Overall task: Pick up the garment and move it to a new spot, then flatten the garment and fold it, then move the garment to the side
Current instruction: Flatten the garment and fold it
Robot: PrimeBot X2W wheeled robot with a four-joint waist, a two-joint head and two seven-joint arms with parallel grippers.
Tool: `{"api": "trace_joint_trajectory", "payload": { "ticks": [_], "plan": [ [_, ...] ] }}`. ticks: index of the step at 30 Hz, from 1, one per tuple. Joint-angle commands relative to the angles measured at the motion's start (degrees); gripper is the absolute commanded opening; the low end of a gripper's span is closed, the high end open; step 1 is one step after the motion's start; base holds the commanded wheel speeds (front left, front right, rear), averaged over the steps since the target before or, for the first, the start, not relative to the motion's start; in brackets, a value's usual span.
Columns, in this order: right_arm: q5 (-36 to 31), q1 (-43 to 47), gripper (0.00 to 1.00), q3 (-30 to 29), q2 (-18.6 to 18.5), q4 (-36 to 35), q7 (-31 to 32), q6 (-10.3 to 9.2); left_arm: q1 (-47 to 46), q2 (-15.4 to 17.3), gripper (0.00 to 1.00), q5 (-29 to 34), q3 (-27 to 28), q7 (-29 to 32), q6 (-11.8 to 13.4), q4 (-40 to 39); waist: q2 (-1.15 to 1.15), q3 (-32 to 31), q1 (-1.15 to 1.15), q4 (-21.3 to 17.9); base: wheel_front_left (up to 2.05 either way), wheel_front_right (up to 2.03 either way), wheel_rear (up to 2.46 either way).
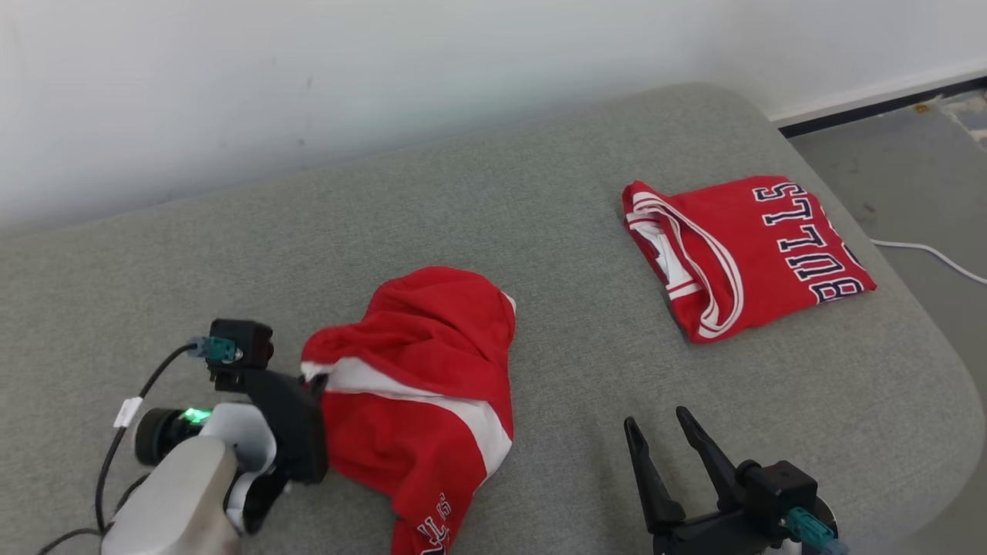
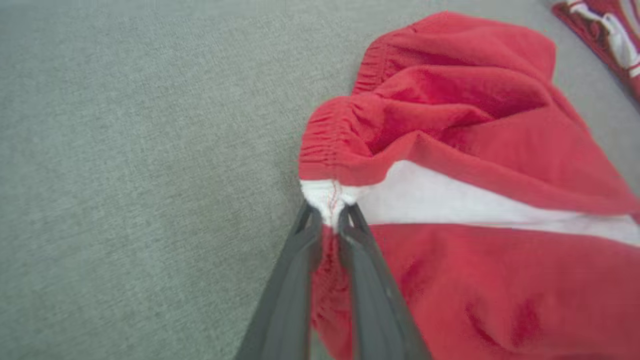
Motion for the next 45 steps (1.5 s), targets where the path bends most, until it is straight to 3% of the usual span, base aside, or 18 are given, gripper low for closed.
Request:
{"api": "trace_joint_trajectory", "payload": {
  "ticks": [1, 10, 18, 25, 29, 33, 39, 45],
  "plan": [
    [0.4, -0.3, 1.00, -0.2, 0.1, 0.1, -0.2, -0.16, -0.9, -0.7, 0.00, -1.0, 0.9, -1.3, -0.4, -0.6, 0.00, -0.3, -0.01, 0.5, 0.00, 0.00, 0.00],
    [0.1, 1.7, 1.00, -0.5, 0.1, 0.6, -0.2, -0.16, -3.4, -8.2, 0.00, -7.4, 6.0, -9.0, -2.0, -9.1, 0.00, -3.6, -0.01, 3.0, 0.00, 0.00, 0.00],
    [0.4, 2.7, 1.00, -0.5, 0.1, 0.8, -0.2, -0.16, -8.3, -13.5, 0.00, -8.6, 6.0, -11.1, 0.7, -16.7, 0.00, -5.7, -0.01, 4.5, 0.00, 0.00, 0.00],
    [0.8, 3.3, 1.00, 0.0, 0.2, 1.0, -0.2, -0.16, -11.2, -15.1, 0.00, -11.2, 4.3, -14.1, 3.9, -18.2, 0.00, -6.9, -0.01, 5.6, 0.00, 0.00, 0.00],
    [1.1, 3.0, 1.00, 0.5, 0.2, 1.1, -0.2, -0.16, -11.6, -15.2, 0.00, -16.0, 2.9, -17.1, 5.6, -17.7, 0.00, -7.1, -0.01, 6.2, 0.00, 0.00, 0.00],
    [1.1, 2.6, 1.00, 0.7, 0.2, 0.7, -0.2, -0.16, -9.5, -14.9, 0.00, -14.2, 0.8, -19.8, 8.1, -12.1, 0.00, -6.6, -0.01, 7.0, 0.00, 0.00, 0.00],
    [1.2, 2.8, 1.00, -0.3, 0.2, 0.3, -0.2, -0.16, -3.1, -9.6, 0.00, -11.9, -0.2, -21.6, 10.0, -3.4, 0.00, -5.7, -0.01, 9.1, 0.00, 0.00, 0.00],
    [0.5, 4.0, 1.00, -1.8, 0.2, 0.1, -0.2, -0.16, 2.9, -4.7, 0.00, -11.5, -0.7, -20.8, 11.1, -0.1, 0.00, -5.7, -0.01, 11.7, 0.00, 0.00, 0.00]
  ]
}}
